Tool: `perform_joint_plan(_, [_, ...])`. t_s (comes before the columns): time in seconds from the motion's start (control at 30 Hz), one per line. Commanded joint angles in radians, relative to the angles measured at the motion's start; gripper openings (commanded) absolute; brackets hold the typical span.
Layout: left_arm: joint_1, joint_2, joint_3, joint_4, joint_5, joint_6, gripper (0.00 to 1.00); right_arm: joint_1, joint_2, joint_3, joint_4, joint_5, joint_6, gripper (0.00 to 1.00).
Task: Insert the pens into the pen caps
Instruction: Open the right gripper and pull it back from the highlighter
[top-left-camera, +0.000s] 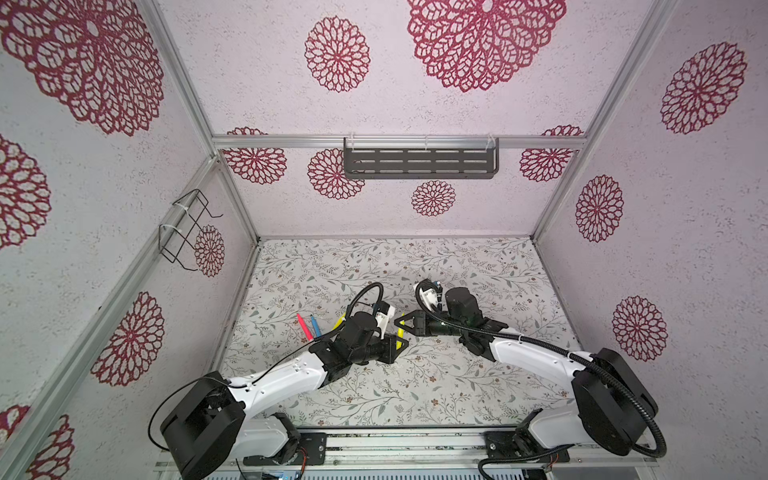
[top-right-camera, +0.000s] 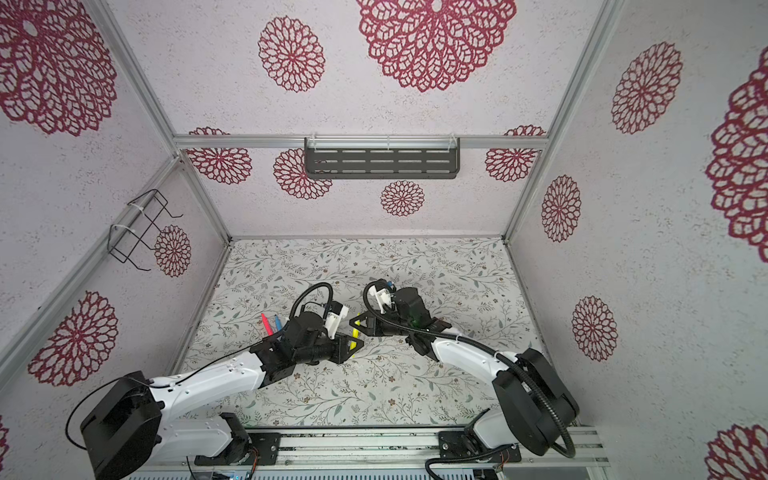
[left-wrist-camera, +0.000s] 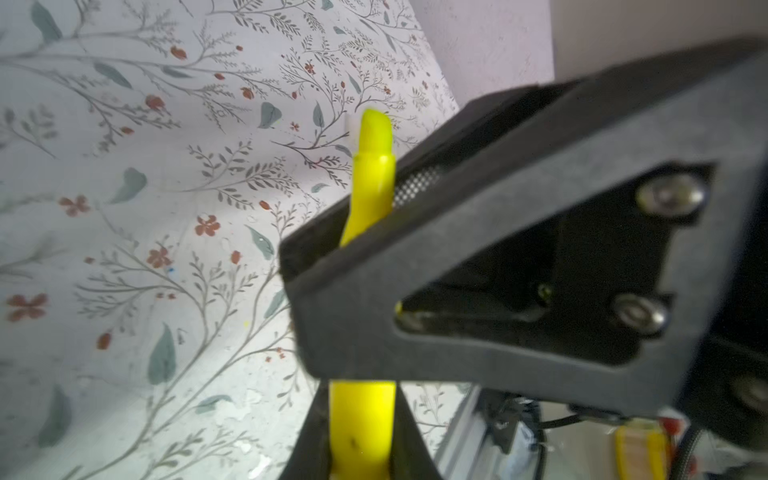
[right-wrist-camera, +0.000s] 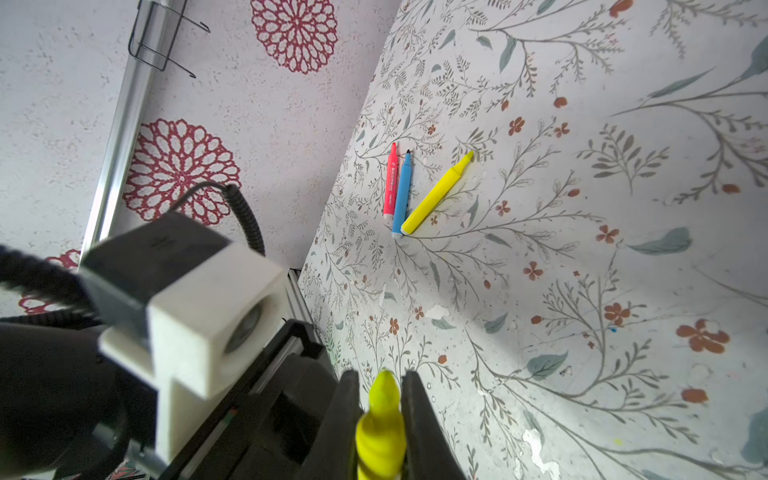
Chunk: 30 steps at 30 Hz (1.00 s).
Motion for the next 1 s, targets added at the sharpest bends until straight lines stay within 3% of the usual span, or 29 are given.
perform_joint_plan(0.0, [-0.004,0.0,0.022,0.001,0.005,0.005,0.01,0.004,-0.044,0.001,0.039,0.011,0.007,0.0])
perform_joint_plan(0.17, [-0.003,-0.003,0.019,-0.014,-0.016,0.001,0.0,0.004,-0.053,0.003,0.029,0.027,0.009,0.04])
perform_joint_plan(0.27, [-0.003,-0.005,0.021,-0.03,-0.026,0.009,0.0,0.003,-0.07,0.008,-0.004,0.052,0.002,0.23])
perform_joint_plan(0.4, [-0.003,-0.029,0.012,-0.049,-0.048,0.015,0.0,-0.014,-0.122,0.023,-0.102,0.107,-0.033,0.61])
perform_joint_plan(0.5, [-0.003,-0.061,-0.004,-0.062,-0.074,0.021,0.0,-0.051,-0.2,0.015,-0.19,0.169,-0.049,0.72])
perform_joint_plan(0.73, [-0.003,-0.135,-0.035,-0.093,-0.143,0.026,0.0,-0.261,-0.386,0.023,-0.498,0.248,-0.093,0.75])
perform_joint_plan(0.87, [-0.012,-0.159,-0.058,-0.098,-0.183,0.023,0.0,-0.387,-0.426,0.094,-0.771,0.385,-0.16,0.75])
perform_joint_plan(0.97, [-0.015,-0.178,-0.076,-0.09,-0.183,0.018,0.0,-0.424,-0.413,0.131,-0.887,0.469,-0.195,0.75])
